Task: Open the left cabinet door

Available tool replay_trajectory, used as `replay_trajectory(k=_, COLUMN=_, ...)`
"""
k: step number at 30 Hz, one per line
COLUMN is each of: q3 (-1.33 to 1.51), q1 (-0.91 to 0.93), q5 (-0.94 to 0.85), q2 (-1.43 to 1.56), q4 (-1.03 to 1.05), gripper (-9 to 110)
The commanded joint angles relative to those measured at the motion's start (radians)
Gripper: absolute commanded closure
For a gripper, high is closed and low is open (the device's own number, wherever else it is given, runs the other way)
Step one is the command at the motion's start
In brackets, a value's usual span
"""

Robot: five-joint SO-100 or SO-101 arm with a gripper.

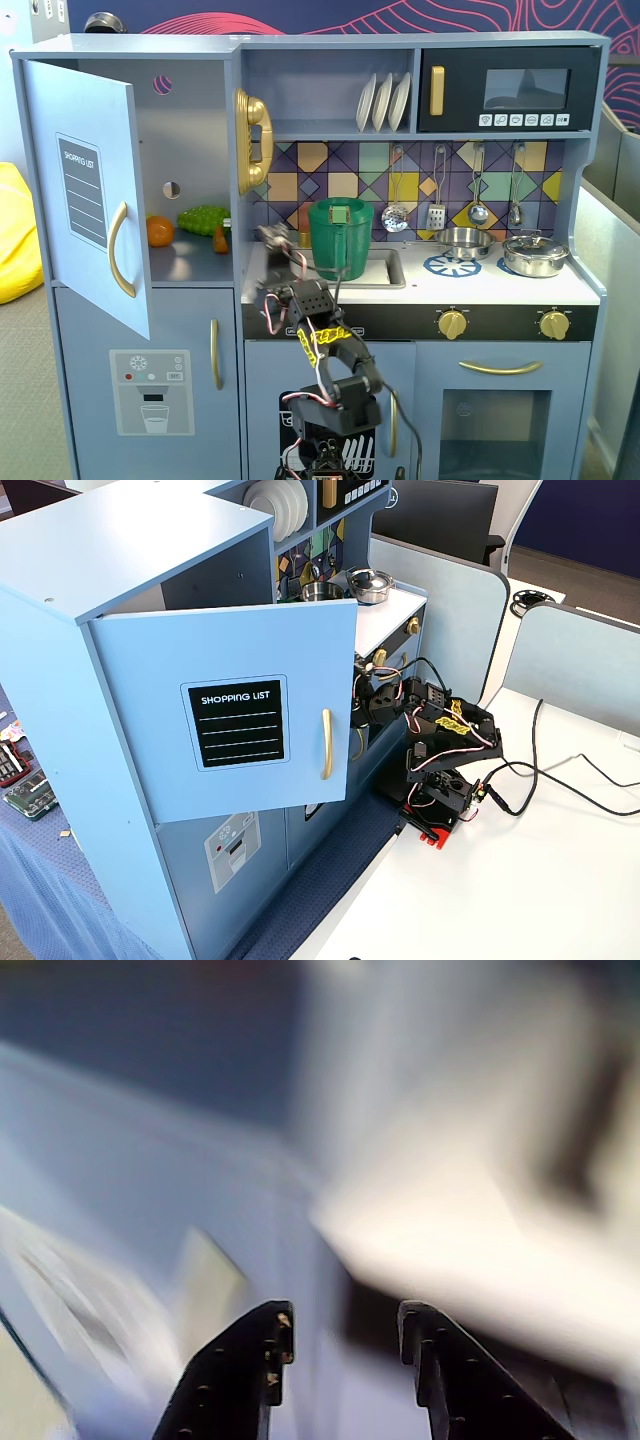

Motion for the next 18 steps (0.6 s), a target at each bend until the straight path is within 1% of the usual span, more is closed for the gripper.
replay_trajectory(k=1, q3=0.153, q1=0.242, q5=0.025, q2=0.086, q4=0.229, gripper=100)
replay_trajectory(k=4, q3=0.336, q1=0.336, q5=0.044, q2=0.215, q4=0.347, gripper=101)
replay_trajectory(k=7, q3=0.468, q1=0.360, q5=0.098, q2=0.360, q4=0.528, gripper=101)
replay_trajectory(k=9, q3=0.529, q1=0.364, q5=0.155, q2=0.413, q4=0.595, gripper=101)
replay_trajectory(k=12, q3=0.592, q1=0.374, q5=0.215, q2=0.420, q4=0.614, gripper=101)
replay_trajectory(k=15, q3=0.646, q1=0.374, q5=0.238, q2=0.422, q4=0.609, gripper=101)
replay_trajectory(k=18, q3=0.660, q1=0.354, q5=0.293, q2=0.422, q4=0.620, gripper=101)
